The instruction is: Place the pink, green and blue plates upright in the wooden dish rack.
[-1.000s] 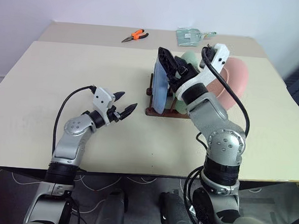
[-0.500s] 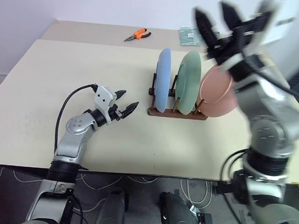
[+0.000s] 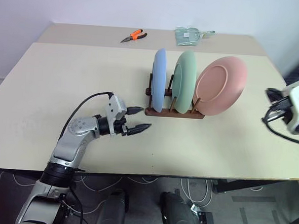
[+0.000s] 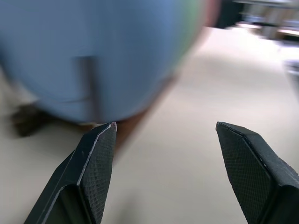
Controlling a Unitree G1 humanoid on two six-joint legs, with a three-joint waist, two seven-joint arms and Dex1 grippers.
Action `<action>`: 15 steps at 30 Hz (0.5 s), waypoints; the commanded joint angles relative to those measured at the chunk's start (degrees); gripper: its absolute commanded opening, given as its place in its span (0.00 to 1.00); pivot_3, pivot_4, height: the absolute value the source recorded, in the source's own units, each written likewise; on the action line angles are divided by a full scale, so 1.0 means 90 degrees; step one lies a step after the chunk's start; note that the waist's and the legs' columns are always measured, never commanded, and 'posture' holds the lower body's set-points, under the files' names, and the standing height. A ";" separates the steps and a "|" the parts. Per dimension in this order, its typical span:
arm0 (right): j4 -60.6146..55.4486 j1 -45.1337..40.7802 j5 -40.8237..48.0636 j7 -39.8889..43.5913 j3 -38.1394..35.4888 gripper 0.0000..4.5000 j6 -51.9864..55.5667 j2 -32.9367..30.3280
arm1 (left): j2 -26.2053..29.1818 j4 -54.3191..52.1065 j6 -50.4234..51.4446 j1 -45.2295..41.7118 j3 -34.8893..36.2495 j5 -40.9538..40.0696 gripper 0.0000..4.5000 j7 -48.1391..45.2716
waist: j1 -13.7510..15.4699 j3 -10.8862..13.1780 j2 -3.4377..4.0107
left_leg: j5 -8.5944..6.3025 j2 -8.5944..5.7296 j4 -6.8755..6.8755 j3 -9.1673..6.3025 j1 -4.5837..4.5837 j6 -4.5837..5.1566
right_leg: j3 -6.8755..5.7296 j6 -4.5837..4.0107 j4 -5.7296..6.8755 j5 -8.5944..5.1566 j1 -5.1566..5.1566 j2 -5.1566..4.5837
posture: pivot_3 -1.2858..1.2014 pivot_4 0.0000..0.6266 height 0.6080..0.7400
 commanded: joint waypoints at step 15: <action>0.0356 -0.1035 -0.0647 -0.0018 0.0178 0.01 -0.0586 0.0275 | 0.0172 -0.0506 0.0135 0.0239 0.0025 -0.0106 0.78 0.0049 | 0.0078 0.0003 -0.0004 | 0.0000 -0.0003 0.0007 -0.0005 -0.0018 0.0000 | -0.0005 0.0000 -0.0014 0.0000 -0.0001 -0.0007 | 0.52 0.24 0.94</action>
